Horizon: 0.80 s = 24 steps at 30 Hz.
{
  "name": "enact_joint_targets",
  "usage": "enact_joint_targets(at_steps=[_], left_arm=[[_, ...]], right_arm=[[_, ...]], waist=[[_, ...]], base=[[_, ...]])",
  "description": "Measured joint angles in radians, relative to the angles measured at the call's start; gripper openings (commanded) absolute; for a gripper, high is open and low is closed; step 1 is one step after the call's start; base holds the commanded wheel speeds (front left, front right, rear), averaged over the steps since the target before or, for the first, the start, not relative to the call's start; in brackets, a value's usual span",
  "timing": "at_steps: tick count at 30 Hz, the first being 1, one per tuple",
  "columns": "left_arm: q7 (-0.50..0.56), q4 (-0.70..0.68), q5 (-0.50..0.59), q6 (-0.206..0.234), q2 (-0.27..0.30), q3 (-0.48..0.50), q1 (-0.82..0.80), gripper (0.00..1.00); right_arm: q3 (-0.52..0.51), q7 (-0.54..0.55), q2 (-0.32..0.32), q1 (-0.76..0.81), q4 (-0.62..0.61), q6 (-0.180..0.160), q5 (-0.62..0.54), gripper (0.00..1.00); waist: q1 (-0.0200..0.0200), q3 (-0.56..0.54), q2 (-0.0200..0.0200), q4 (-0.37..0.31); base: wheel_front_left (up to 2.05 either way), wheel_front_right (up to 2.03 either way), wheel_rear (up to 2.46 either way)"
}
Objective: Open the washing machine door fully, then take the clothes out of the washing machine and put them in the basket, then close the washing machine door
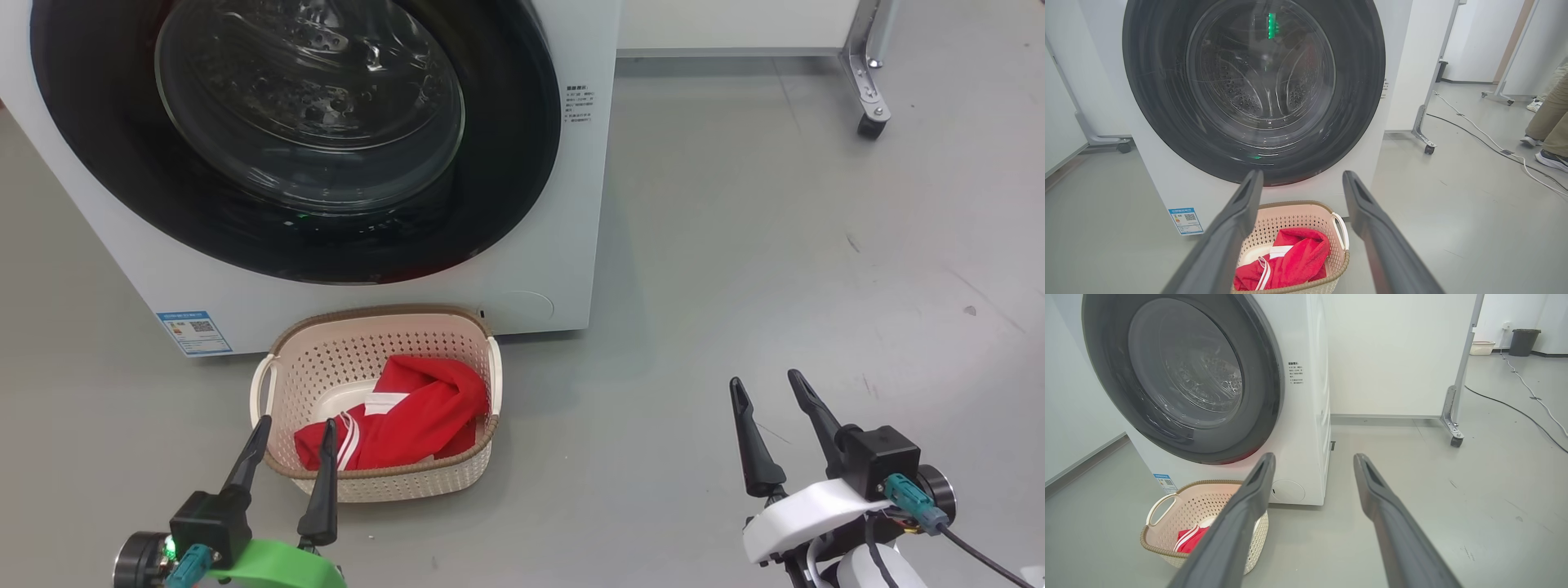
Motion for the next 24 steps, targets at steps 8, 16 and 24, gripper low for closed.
enact_joint_targets(at_steps=[8,16,24], left_arm=[[0.003,-0.009,-0.006,0.002,0.000,-0.002,0.008,1.00],[0.004,-0.016,-0.015,0.010,0.000,-0.002,0.013,1.00],[0.012,-0.019,-0.016,0.013,0.000,-0.002,0.017,1.00]], right_arm=[[0.000,0.000,0.001,0.025,-0.037,-0.010,-0.001,1.00],[0.000,0.000,0.002,0.047,-0.063,-0.018,-0.009,1.00],[0.000,0.000,0.003,0.061,-0.076,-0.018,-0.009,1.00]], waist=[[0.0000,0.003,0.0000,-0.001],[0.0000,0.008,0.0000,0.002],[0.0000,0.010,0.0000,0.003]], base=[[0.00,0.00,0.00],[0.00,0.00,0.00],[0.00,0.00,0.00]])
